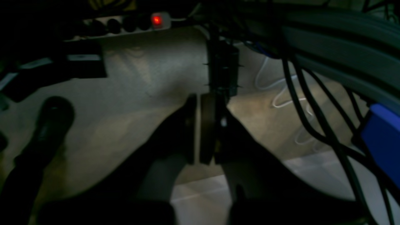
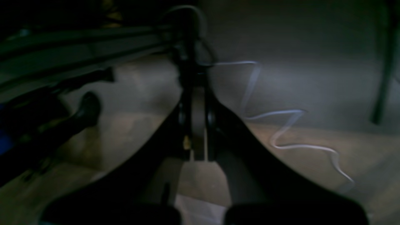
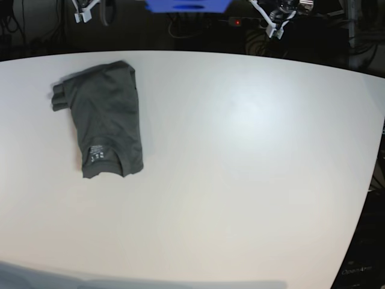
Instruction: Fold the T-shirt properly
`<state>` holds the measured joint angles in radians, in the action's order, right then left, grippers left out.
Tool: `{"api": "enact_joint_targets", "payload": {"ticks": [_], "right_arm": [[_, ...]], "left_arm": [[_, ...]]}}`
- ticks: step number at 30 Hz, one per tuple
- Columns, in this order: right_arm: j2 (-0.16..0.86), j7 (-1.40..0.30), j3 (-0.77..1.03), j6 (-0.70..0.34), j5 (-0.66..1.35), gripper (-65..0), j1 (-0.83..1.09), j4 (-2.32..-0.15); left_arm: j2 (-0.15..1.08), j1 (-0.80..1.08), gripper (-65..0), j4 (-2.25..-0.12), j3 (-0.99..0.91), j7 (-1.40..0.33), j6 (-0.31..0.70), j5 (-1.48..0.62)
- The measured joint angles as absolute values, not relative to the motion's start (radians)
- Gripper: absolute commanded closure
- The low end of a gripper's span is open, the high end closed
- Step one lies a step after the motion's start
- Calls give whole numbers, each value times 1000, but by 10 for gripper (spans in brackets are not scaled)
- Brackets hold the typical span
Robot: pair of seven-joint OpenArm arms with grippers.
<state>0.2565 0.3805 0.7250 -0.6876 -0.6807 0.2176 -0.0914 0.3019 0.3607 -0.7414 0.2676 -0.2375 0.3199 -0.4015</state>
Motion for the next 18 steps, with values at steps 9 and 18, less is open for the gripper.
{"api": "enact_joint_targets", "payload": {"ticks": [9,18], "right_arm": [[234,389,515,-426,-683,-1,168,-47],[185,304,487,-387,-682,-1,122,-50]], "left_arm": [[210,128,-22,-144,271,181,479,-339],[152,78,-22,1,263,379,482,-279]]}}
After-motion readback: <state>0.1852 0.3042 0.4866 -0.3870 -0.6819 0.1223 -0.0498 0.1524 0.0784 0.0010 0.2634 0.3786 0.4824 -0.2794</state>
